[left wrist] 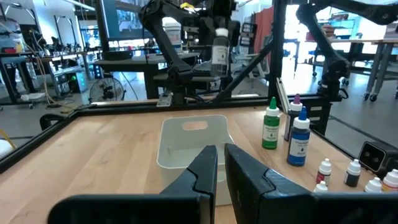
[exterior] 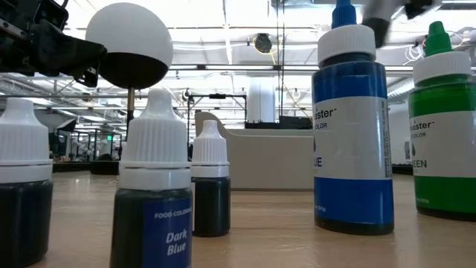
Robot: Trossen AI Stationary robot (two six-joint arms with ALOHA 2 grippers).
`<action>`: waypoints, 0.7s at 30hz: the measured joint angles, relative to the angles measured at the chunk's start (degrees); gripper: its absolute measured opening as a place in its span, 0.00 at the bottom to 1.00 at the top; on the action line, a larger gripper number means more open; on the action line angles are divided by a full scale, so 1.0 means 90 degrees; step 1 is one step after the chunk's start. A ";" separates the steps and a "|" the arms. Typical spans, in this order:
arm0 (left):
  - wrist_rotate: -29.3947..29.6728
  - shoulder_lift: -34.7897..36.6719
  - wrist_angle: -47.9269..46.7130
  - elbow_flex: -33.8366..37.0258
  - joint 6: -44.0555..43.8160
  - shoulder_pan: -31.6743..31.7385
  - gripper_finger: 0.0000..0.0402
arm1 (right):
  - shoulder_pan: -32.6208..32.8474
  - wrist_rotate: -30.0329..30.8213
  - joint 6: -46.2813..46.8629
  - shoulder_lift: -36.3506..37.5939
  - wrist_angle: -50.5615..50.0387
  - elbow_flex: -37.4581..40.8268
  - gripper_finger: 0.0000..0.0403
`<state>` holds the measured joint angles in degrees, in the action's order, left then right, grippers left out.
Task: Pick & Place food coloring
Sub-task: Put the large black food coloring bottle into the gray bin
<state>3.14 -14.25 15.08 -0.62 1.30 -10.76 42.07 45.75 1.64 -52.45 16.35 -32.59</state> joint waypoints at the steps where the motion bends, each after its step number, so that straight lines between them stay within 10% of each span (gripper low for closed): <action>1: 0.0000 0.0001 -0.0001 0.0000 -0.0002 0.0001 0.09 | -0.0232 -0.0313 -0.0061 -0.0067 0.0000 -0.0107 0.28; 10: 0.0000 -0.0001 -0.0038 0.0000 -0.0066 0.0001 0.09 | -0.1942 -0.2648 -0.0421 -0.1623 0.0000 -0.1421 0.28; 21: -0.0007 0.0001 -0.0061 0.0000 -0.0182 0.0002 0.09 | -0.3136 -0.3452 -0.0459 -0.3483 0.0854 -0.2291 0.28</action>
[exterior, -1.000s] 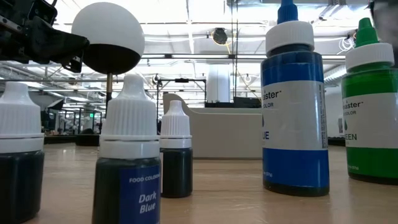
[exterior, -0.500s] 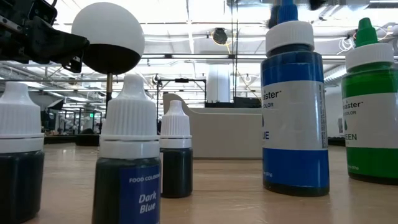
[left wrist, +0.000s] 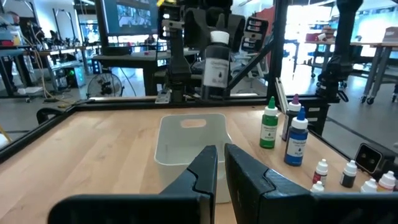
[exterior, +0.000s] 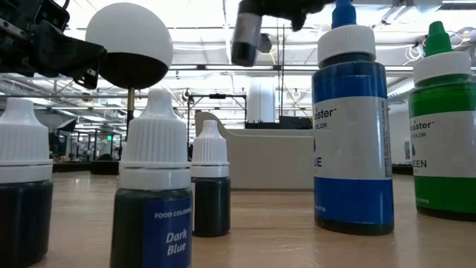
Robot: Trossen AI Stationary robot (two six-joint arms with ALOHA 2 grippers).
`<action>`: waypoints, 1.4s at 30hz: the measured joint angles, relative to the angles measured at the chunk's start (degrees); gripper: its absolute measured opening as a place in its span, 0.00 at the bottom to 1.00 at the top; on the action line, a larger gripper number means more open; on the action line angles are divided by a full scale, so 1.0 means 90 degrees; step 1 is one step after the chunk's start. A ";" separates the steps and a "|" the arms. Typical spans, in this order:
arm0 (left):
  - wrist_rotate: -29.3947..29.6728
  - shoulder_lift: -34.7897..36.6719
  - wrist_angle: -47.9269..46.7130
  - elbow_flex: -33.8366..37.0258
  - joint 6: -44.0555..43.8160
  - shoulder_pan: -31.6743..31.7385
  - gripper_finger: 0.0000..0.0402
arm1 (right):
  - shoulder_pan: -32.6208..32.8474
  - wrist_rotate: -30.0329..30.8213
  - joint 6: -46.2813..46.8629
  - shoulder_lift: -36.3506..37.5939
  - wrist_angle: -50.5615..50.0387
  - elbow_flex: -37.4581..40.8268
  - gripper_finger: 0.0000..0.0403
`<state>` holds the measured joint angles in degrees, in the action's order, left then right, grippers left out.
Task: Pick & Place food coloring
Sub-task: Put the large black food coloring bottle into the gray bin
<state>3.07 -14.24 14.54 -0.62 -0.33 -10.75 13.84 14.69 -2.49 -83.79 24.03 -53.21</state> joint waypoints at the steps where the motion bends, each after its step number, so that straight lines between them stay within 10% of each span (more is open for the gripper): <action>1: 0.0000 0.0000 -0.0024 0.0000 0.0002 -0.0002 0.09 | -0.0087 -0.0058 0.0099 -0.0106 0.0085 0.0000 0.28; 42: 0.0007 0.0000 -0.0016 0.0000 0.0067 0.0001 0.09 | -0.0668 0.0078 0.1100 -0.2409 0.1020 0.0002 0.28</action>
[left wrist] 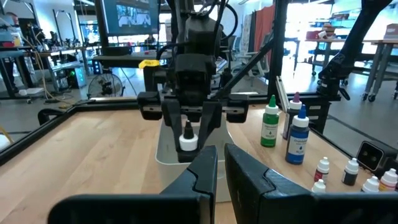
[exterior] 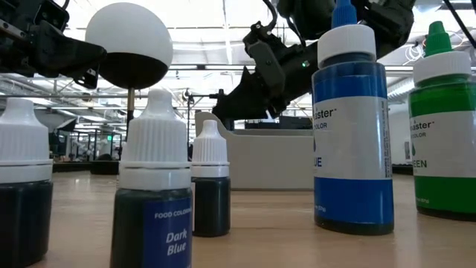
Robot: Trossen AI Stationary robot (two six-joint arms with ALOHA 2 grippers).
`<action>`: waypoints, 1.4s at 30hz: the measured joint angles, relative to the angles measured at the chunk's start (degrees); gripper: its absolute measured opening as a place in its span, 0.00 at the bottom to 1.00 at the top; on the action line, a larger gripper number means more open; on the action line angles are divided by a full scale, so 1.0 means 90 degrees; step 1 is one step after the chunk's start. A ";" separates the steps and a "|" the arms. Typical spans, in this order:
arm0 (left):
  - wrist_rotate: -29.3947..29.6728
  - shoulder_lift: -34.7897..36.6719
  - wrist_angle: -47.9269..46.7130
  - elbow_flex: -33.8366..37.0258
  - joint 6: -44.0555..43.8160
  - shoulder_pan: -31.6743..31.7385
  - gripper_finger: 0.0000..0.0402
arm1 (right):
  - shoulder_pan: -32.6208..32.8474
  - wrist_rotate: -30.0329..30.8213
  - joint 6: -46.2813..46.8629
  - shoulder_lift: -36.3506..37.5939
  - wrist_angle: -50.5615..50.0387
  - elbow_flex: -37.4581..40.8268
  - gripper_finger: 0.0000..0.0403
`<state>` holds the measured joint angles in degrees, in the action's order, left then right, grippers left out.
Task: Pick & Place food coloring
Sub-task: Put the large black food coloring bottle into the gray bin, then put the large blue food coloring bottle into the gray bin
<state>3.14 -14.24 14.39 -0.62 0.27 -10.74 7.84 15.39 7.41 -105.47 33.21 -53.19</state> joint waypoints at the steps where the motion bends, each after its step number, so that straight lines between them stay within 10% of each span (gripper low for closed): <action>1: -0.0001 -0.0001 0.0000 0.0000 0.0000 0.0000 0.09 | 0.0000 0.0076 -0.0037 -0.0015 0.0025 0.0000 0.28; 29: 0.0001 -0.0002 -0.0076 0.0000 0.0122 0.0000 0.09 | -0.0012 0.0112 0.0054 -0.0399 0.0548 0.0000 0.47; 42: 0.0000 0.0000 -0.0095 0.0000 0.0104 0.0000 0.09 | 0.0017 0.0096 -0.0551 0.0674 0.0027 0.0012 0.53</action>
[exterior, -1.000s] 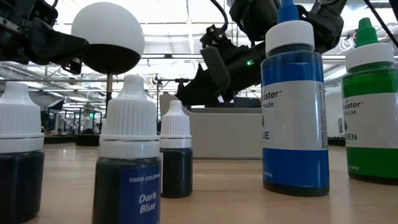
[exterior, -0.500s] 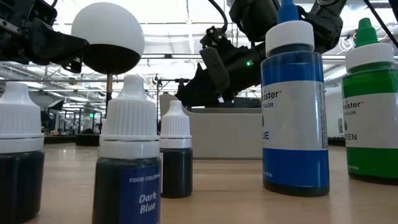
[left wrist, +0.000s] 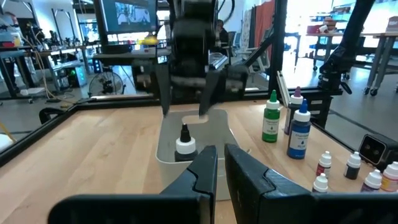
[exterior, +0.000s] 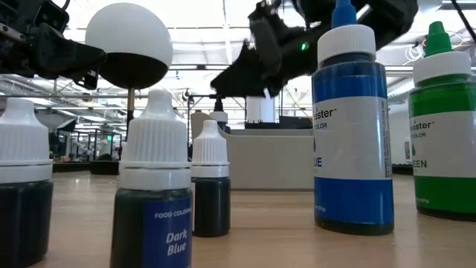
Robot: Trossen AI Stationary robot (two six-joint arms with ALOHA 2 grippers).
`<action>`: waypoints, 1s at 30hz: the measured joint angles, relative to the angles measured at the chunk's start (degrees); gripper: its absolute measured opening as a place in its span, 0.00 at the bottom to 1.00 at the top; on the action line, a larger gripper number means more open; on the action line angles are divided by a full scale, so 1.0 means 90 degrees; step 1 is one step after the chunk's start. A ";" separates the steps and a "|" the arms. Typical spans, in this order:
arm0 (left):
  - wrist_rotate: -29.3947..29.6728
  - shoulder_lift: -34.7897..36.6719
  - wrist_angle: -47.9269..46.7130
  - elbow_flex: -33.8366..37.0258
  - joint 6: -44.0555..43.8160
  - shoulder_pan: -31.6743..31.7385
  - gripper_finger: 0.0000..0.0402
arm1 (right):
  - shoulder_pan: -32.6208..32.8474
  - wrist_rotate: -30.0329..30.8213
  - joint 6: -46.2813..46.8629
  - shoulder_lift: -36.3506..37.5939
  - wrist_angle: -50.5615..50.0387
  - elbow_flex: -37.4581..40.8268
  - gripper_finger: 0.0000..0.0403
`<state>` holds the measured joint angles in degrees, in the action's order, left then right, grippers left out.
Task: Pick & Place food coloring
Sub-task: Put the large blue food coloring bottle into the gray bin
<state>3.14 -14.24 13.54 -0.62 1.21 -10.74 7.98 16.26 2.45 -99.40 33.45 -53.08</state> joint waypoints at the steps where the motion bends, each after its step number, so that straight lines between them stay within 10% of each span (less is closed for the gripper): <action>1: 0.0000 -0.0002 -0.0002 0.0000 0.0000 0.0000 0.09 | 0.0040 0.0003 -0.0056 0.0214 -0.0177 0.0000 0.53; 7: 0.0000 0.0000 -0.0005 0.0000 0.0000 0.0000 0.09 | 0.0773 0.0420 -0.0369 0.1941 -0.1852 -0.0002 0.52; 18: 0.0000 0.0000 -0.0007 0.0000 0.0000 0.0000 0.09 | 0.3492 0.4590 0.0774 0.3673 -0.5107 -0.0007 0.52; 30: 0.0002 0.0000 -0.0002 0.0000 0.0011 0.0000 0.09 | 0.3963 0.4481 0.1235 0.3959 -0.4396 0.1474 0.48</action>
<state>3.16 -14.24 13.52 -0.62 1.32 -10.74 43.66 56.59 13.56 -63.77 -6.12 -39.81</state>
